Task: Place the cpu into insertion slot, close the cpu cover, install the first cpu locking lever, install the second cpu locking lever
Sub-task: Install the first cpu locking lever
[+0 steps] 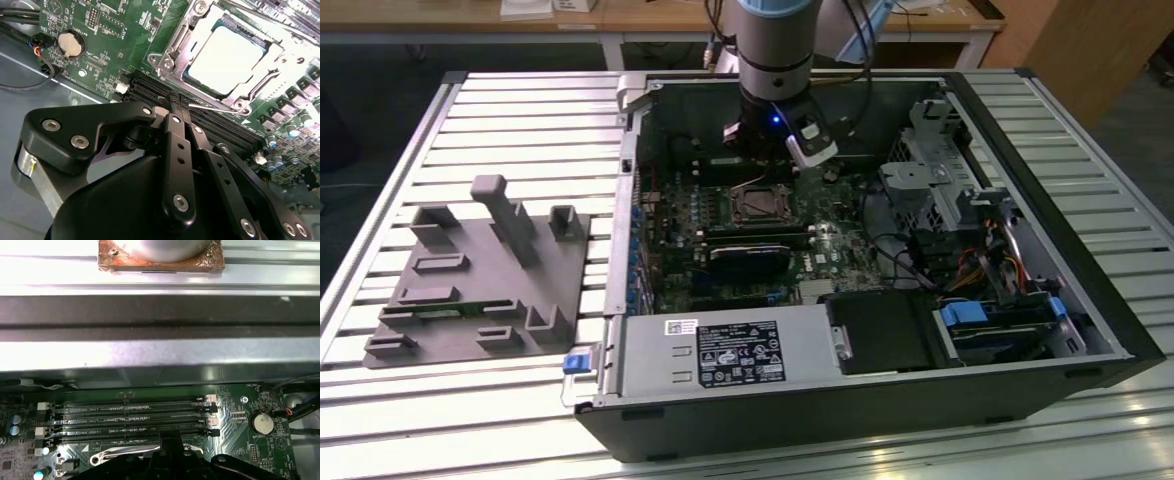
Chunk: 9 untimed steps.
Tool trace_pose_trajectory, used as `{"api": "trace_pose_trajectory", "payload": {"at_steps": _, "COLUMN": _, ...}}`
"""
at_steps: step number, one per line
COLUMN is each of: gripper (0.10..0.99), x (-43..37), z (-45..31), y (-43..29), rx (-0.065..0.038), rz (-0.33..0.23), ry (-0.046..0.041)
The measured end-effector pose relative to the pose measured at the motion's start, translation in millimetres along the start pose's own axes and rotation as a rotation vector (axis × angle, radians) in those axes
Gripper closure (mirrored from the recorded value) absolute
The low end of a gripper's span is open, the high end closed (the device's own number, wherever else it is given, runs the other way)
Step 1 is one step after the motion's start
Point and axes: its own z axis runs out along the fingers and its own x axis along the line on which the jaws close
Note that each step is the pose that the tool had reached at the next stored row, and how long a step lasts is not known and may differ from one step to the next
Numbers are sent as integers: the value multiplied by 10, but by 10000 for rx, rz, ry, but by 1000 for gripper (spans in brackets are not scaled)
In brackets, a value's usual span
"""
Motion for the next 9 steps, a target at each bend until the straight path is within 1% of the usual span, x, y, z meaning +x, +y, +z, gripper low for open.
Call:
{"api": "trace_pose_trajectory", "payload": {"at_steps": 2, "gripper": 980, "x": 2, "z": 10, "y": 8, "rx": 60, "rz": -14, "ry": -36}}
{"api": "trace_pose_trajectory", "payload": {"at_steps": 7, "gripper": 980, "x": 19, "z": 52, "y": -1, "rx": 77, "rz": -69, "ry": -256}}
{"api": "trace_pose_trajectory", "payload": {"at_steps": 9, "gripper": 980, "x": 41, "z": 62, "y": -5, "rx": 95, "rz": -79, "ry": -290}}
